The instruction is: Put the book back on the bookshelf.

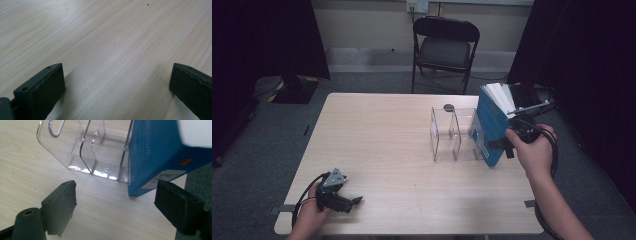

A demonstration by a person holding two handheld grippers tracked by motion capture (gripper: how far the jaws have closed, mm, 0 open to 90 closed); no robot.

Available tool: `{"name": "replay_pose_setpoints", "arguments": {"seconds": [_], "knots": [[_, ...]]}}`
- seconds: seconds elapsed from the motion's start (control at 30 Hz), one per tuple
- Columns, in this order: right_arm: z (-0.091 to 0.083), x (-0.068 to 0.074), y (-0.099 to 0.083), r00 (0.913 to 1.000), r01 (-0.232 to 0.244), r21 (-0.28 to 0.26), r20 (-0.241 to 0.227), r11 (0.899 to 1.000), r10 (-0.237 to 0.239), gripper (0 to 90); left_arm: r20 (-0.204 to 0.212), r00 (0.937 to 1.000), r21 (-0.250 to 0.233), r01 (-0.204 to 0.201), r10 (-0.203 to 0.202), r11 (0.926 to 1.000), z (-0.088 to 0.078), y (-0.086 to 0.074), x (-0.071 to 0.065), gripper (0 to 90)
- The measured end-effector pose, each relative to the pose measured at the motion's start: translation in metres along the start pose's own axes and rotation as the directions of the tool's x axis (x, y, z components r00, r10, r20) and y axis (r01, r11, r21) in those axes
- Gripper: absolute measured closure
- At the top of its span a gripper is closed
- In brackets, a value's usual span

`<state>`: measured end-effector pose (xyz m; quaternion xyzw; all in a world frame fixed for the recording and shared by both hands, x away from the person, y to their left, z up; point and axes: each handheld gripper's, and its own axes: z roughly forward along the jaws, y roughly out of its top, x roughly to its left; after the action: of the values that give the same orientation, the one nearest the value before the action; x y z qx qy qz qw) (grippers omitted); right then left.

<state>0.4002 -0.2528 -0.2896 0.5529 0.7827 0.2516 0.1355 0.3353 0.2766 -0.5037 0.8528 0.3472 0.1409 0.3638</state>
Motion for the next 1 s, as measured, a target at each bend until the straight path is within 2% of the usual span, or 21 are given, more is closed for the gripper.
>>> {"name": "replay_pose_setpoints", "arguments": {"seconds": [0.17, 0.27, 0.47, 0.6, 1.0], "knots": [[0.006, 0.006, -0.002, 0.9999, 0.010, 0.000, -0.005, 1.000, -0.010, 17.3, 0.000, 1.0000, 0.001, -0.001, 0.001, 1.0000, 0.000, 0.000, 0.000, 0.0], [0.011, 0.009, -0.004, 0.9996, 0.006, 0.002, -0.026, 1.000, -0.005, 17.2, 0.000, 1.0000, 0.001, -0.001, 0.001, 1.0000, 0.000, 0.000, 0.000, 0.0], [0.021, 0.016, -0.007, 0.9986, 0.029, -0.001, -0.043, 1.000, -0.029, 17.3, 0.000, 1.0000, 0.001, -0.001, 0.001, 1.0000, 0.000, 0.000, 0.000, 0.0], [0.026, 0.020, -0.008, 0.9966, 0.041, 0.001, -0.072, 0.999, -0.041, 17.3, 0.000, 1.0000, 0.001, -0.002, 0.002, 1.0000, 0.000, 0.000, 0.000, 0.0], [0.042, 0.033, -0.014, 0.9925, 0.072, 0.006, -0.099, 0.997, -0.071, 17.4, 0.000, 1.0000, 0.007, -0.008, 0.008, 0.9999, 0.000, 0.000, 0.000, 0.0]]}}
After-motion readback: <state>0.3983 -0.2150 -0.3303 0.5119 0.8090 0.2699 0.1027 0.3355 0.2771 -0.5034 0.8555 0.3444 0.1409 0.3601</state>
